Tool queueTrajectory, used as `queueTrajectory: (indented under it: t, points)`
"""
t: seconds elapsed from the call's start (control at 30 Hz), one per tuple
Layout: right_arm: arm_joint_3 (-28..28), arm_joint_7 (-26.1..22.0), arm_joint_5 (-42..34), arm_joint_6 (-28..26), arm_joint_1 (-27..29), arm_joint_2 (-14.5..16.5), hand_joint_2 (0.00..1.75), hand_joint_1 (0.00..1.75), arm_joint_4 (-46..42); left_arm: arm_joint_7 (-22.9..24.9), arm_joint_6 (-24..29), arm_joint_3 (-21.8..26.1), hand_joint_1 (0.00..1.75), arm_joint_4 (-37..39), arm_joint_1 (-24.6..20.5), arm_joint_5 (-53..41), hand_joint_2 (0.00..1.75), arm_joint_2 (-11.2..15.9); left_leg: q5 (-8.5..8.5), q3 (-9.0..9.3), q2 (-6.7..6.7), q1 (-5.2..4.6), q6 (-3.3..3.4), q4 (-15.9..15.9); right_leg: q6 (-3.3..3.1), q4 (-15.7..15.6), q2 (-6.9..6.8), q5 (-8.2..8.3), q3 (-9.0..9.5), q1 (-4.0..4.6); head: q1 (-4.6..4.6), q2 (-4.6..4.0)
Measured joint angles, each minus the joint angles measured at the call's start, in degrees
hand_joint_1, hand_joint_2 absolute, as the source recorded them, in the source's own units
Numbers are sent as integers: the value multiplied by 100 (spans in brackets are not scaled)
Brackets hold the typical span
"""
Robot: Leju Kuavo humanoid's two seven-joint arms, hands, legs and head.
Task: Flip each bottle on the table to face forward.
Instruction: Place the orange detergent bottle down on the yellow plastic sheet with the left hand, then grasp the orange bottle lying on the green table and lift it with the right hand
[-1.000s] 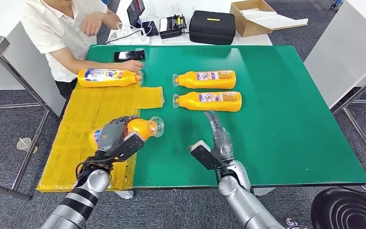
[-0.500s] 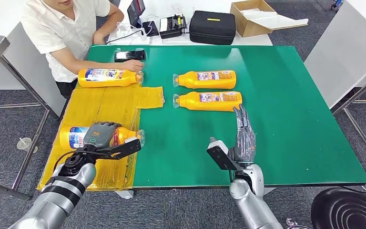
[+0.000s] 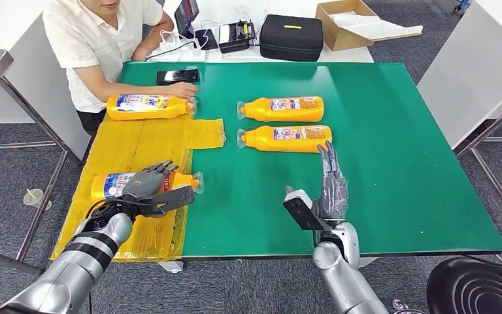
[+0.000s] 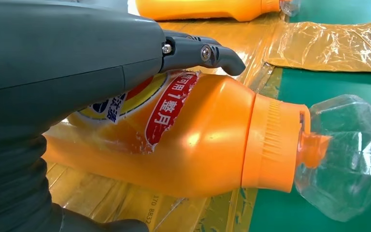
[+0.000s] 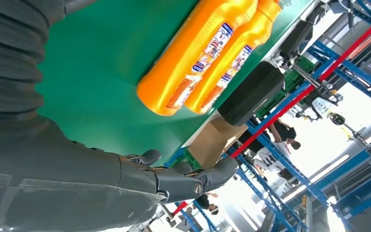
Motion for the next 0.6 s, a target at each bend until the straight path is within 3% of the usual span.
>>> queueTrajectory:
  t: [0.33,0.6]
  points:
    - [0,-4,-13,6,-21,0,175,0,98,-36,-16,1,0,90,-57,113,175,-13,0,0,0,0,0,0,0,0,0,0,1,0,-1,0]
    - [1,-17,84,-59,-86,-2,175,0,220,-294,-390,4,0,17,-134,703,175,0,0,0,-2,0,0,0,0,0,0,0,2,0,1,0]
